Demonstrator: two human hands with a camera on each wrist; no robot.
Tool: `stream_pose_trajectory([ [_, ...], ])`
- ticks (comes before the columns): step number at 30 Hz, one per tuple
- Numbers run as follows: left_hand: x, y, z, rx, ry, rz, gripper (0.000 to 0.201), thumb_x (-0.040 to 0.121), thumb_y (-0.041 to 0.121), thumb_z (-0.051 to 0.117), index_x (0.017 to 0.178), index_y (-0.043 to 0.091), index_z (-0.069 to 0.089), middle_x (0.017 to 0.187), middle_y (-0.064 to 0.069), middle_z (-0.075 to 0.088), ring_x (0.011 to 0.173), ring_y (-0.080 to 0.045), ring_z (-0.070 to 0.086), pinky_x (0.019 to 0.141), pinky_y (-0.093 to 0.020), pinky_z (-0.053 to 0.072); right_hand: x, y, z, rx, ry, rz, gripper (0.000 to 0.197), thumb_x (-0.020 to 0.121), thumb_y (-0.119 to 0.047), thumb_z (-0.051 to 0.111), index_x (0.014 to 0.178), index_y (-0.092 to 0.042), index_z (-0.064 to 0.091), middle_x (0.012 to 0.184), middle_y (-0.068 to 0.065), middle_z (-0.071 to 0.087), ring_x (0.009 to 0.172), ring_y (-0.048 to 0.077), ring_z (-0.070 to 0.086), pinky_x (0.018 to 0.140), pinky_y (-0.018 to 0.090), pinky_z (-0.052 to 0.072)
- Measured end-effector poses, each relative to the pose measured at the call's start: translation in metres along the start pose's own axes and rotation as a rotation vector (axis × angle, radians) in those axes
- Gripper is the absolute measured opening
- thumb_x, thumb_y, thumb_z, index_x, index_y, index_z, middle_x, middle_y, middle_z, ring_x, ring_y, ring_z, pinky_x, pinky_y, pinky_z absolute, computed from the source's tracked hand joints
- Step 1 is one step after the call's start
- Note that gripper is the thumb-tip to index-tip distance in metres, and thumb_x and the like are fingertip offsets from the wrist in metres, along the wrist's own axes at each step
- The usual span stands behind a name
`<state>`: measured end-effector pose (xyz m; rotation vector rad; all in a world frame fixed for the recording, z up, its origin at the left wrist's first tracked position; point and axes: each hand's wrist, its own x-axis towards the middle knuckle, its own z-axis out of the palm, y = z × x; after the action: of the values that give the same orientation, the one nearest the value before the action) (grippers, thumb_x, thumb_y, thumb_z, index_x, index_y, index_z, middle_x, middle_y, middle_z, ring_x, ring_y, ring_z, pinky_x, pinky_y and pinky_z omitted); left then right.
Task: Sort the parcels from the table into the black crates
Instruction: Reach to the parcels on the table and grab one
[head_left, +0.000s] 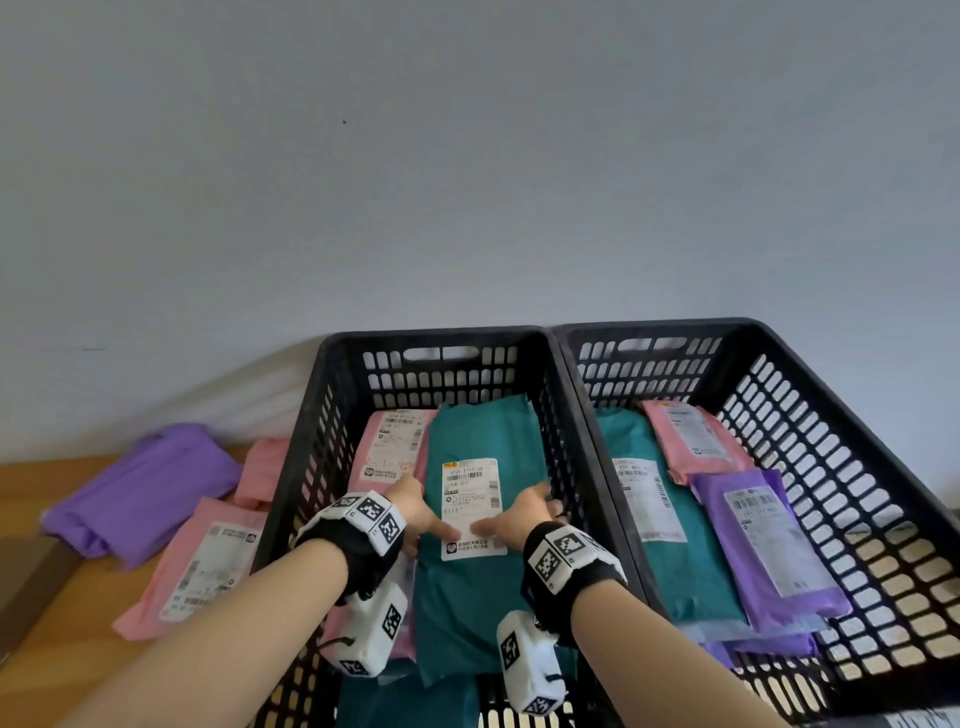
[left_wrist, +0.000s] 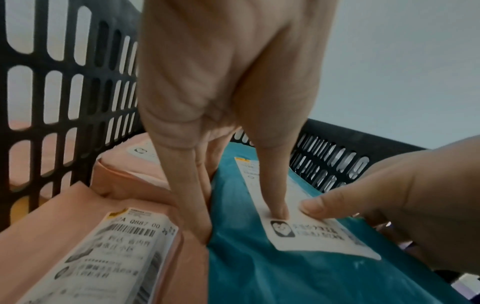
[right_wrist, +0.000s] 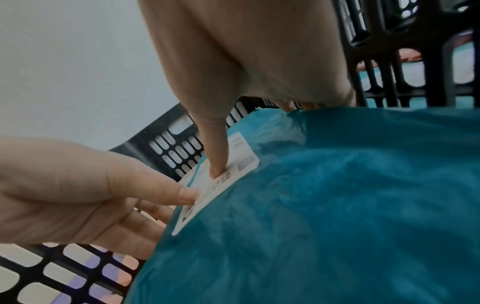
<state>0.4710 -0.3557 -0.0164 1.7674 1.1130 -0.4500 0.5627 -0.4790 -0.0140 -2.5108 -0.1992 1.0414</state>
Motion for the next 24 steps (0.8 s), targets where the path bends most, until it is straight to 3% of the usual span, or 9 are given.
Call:
stream_pose_trajectory([
  [6, 0.011, -0.002, 0.011, 0.025, -0.016, 0.046, 0.062, 0.065, 0.017, 0.086, 0.117, 0.013, 0.054, 0.115, -0.005, 0.066, 0.103, -0.023, 0.064, 0.087, -0.039, 0.055, 0.011, 0.004, 0.005, 0.024, 0.006, 0.036, 0.121, 0.073, -0.031, 0.081, 0.149, -0.004, -0.009, 0.156, 0.02, 0.01, 0.145, 0.036, 0.011, 0.117, 0.046, 0.02],
  [13, 0.034, -0.008, 0.018, 0.076, 0.045, 0.091, 0.059, 0.07, 0.02, 0.083, 0.121, 0.013, 0.054, 0.121, -0.004, 0.064, 0.105, -0.022, 0.062, 0.08, -0.033, 0.055, 0.022, -0.002, 0.012, 0.005, 0.07, 0.041, 0.118, 0.074, -0.03, 0.08, 0.15, -0.007, -0.006, 0.156, 0.022, 0.006, 0.146, 0.036, 0.006, 0.118, 0.047, 0.017],
  [19, 0.047, -0.014, 0.022, 0.037, 0.084, 0.127, 0.079, 0.064, 0.015, 0.086, 0.131, 0.009, 0.044, 0.127, -0.007, 0.059, 0.112, -0.024, 0.058, 0.083, -0.032, 0.052, 0.026, -0.01, 0.024, -0.243, 0.118, -0.182, 0.094, 0.081, -0.022, 0.073, 0.15, -0.013, 0.009, 0.157, 0.014, 0.001, 0.145, 0.029, 0.009, 0.114, 0.042, 0.025],
  [22, 0.049, -0.011, 0.022, 0.252, 0.122, 0.183, 0.056, 0.07, 0.017, 0.082, 0.118, 0.009, 0.055, 0.115, -0.004, 0.065, 0.104, -0.022, 0.063, 0.086, -0.032, 0.053, 0.032, -0.018, 0.022, -0.313, 0.092, -0.245, 0.1, 0.079, -0.022, 0.075, 0.152, -0.02, 0.006, 0.157, 0.013, -0.005, 0.146, 0.029, 0.003, 0.115, 0.046, 0.02],
  [24, 0.048, -0.006, 0.021, 0.375, 0.212, 0.248, 0.053, 0.072, 0.017, 0.08, 0.116, 0.007, 0.052, 0.114, -0.007, 0.061, 0.107, -0.025, 0.06, 0.087, -0.034, 0.052, 0.038, -0.022, 0.017, -0.344, 0.063, -0.254, 0.106, 0.076, -0.024, 0.079, 0.152, -0.024, 0.004, 0.158, 0.012, -0.011, 0.146, 0.03, -0.004, 0.116, 0.049, 0.016],
])
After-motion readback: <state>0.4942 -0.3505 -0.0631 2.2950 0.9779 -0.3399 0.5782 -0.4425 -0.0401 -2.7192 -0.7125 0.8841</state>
